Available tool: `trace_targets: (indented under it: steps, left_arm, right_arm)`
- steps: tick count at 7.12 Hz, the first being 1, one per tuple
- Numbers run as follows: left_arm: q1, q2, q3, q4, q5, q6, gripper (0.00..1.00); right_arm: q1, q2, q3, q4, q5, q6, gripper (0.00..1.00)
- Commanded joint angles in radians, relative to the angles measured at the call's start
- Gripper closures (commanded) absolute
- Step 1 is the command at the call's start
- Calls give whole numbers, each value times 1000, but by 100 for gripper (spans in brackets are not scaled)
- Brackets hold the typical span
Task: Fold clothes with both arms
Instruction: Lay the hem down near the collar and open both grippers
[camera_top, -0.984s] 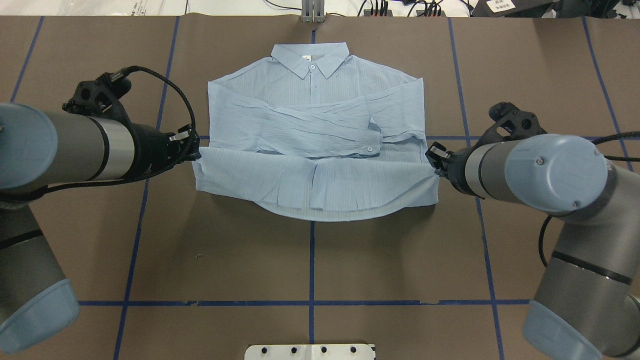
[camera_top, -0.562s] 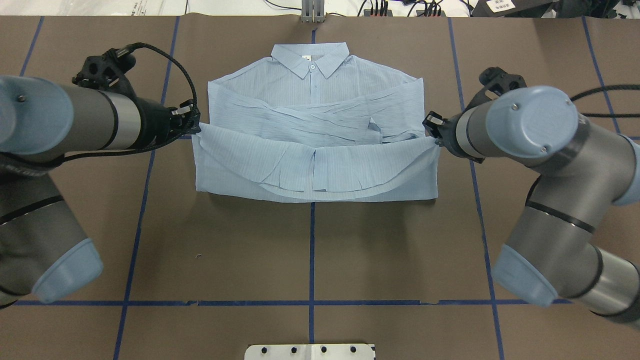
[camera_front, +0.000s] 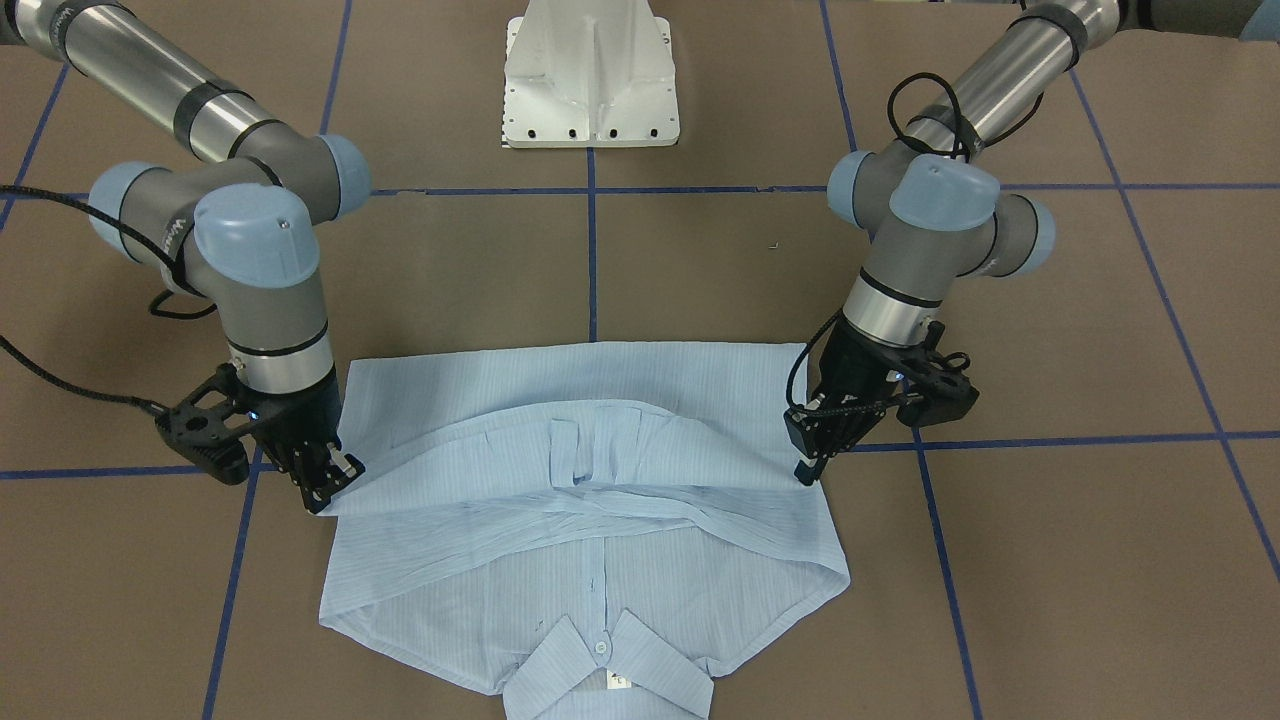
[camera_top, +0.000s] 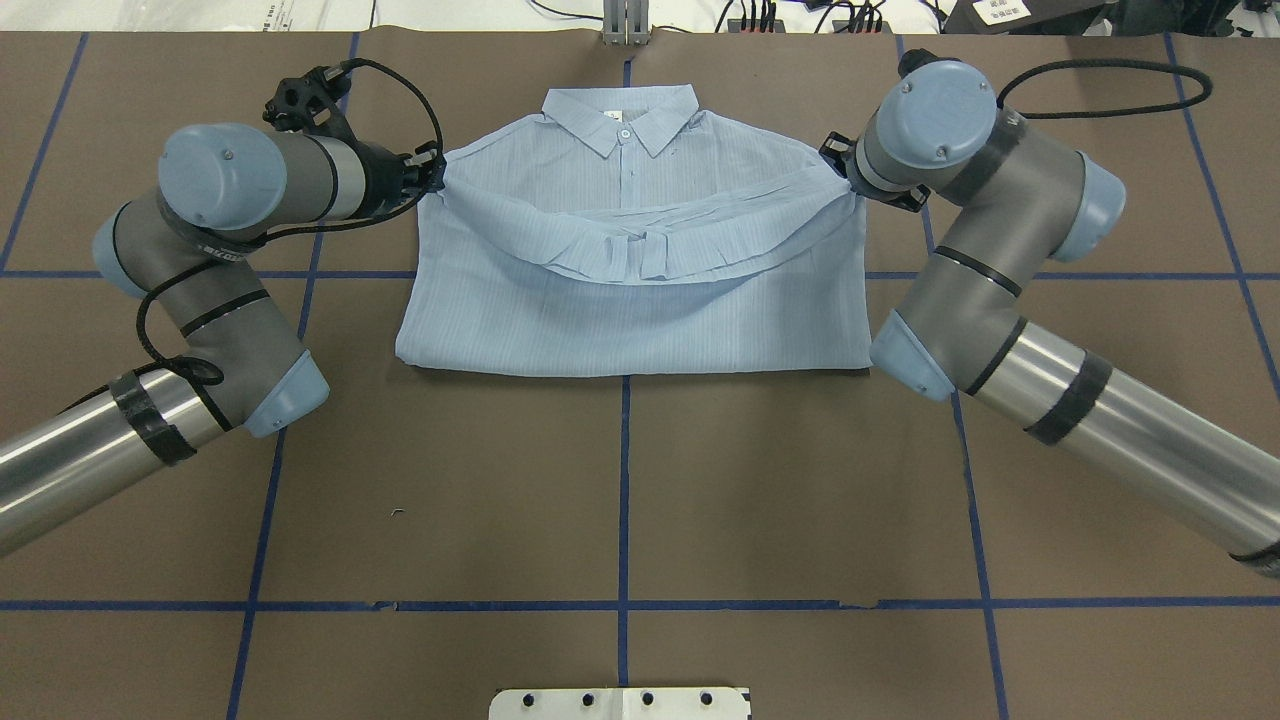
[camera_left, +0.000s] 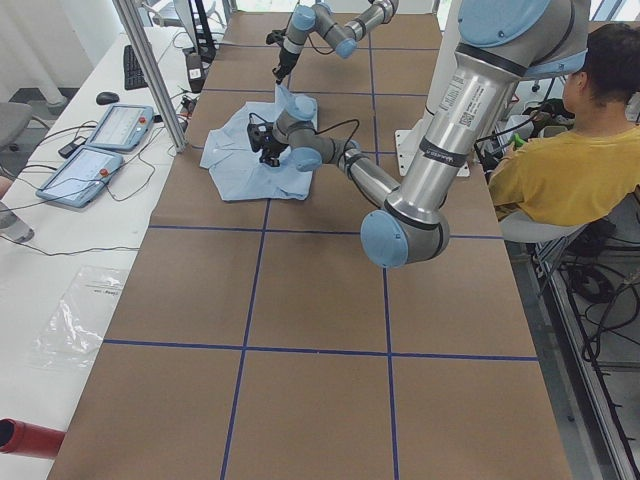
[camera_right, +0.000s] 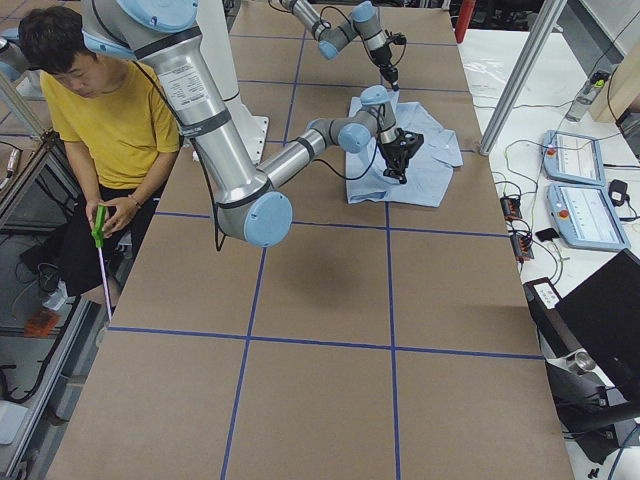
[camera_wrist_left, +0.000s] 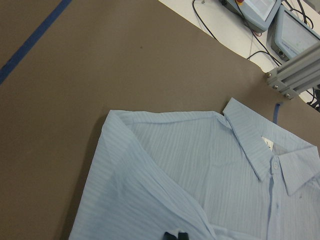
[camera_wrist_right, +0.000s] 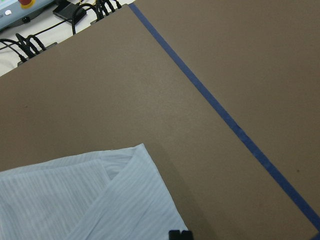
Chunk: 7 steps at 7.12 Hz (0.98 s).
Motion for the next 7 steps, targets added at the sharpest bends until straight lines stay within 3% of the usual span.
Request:
trace_targets:
  steps: [1, 3, 4, 7]
  left_arm:
    - [-33, -10, 76, -33, 22, 31, 100]
    - [-35, -61, 182, -62, 52, 34, 100]
    - [-33, -78, 208, -63, 52, 34, 100]
    - [-32, -90, 211, -66, 45, 36, 100]
  right_arm:
    - [19, 126, -171, 30, 5, -7, 100]
    - [21, 134, -207, 31, -4, -10, 100]
    - [19, 137, -256, 101, -5, -13, 100]
    - [19, 128, -298, 129, -5, -30, 100]
